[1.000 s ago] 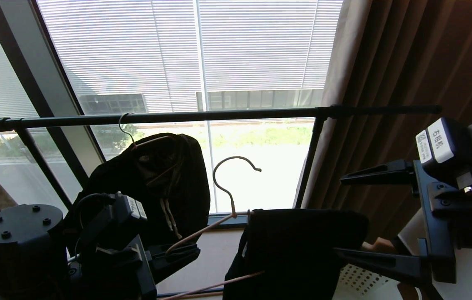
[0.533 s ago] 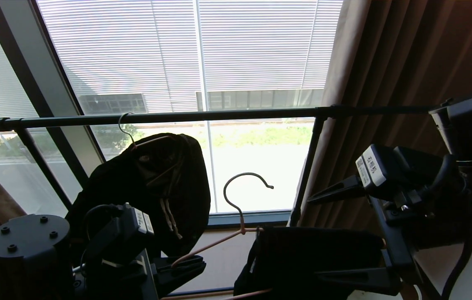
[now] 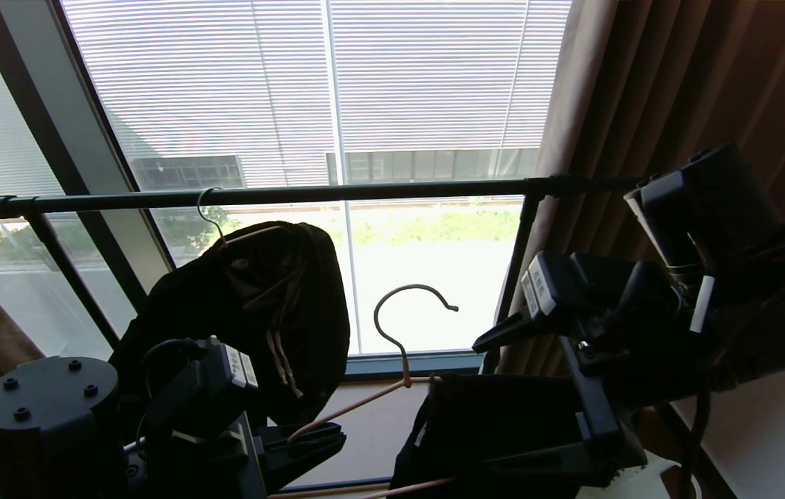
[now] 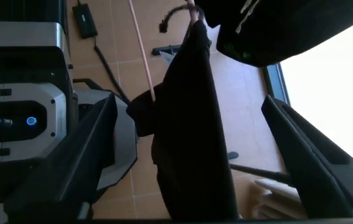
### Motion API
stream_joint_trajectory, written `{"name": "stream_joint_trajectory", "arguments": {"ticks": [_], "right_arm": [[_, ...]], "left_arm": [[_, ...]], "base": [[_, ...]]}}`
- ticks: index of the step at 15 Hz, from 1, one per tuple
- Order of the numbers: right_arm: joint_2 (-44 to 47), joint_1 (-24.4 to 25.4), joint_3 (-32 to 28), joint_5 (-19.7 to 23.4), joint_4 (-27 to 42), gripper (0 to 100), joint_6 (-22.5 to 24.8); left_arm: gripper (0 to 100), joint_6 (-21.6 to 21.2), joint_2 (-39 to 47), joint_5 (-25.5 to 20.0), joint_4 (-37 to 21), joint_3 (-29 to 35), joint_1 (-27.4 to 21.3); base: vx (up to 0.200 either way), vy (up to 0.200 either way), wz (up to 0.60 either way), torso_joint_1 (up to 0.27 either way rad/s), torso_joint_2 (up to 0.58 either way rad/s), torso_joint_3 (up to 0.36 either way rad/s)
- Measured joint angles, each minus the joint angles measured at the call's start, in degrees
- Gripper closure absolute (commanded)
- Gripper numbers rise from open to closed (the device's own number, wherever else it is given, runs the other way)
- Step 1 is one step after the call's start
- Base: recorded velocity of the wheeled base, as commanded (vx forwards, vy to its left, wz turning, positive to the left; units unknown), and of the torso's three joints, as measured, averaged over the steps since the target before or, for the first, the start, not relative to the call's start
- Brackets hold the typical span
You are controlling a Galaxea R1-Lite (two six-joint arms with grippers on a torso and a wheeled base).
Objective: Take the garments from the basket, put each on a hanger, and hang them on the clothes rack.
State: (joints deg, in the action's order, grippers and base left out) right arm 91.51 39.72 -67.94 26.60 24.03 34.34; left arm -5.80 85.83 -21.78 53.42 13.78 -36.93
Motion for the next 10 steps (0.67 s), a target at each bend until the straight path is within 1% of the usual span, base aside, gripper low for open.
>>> {"name": "stream_joint_trajectory", "arguments": {"ticks": [5, 10], "right_arm": [[4.0, 0.4, -2.1, 0.0, -0.2, 0, -0.1], [5.6, 0.4, -3.0, 0.0, -0.2, 0, -0.1]], "left_arm": [[100, 0.3, -0.3, 0.0, 0.1, -0.3, 0.3], [100, 0.8, -0.6, 0.0, 0.7, -0.5, 0.5]], "base": [[0.0, 0.0, 0.0, 0.0, 0.0, 0.0], [0.0, 0.0, 0.0, 0.0, 0.0, 0.0]]}}
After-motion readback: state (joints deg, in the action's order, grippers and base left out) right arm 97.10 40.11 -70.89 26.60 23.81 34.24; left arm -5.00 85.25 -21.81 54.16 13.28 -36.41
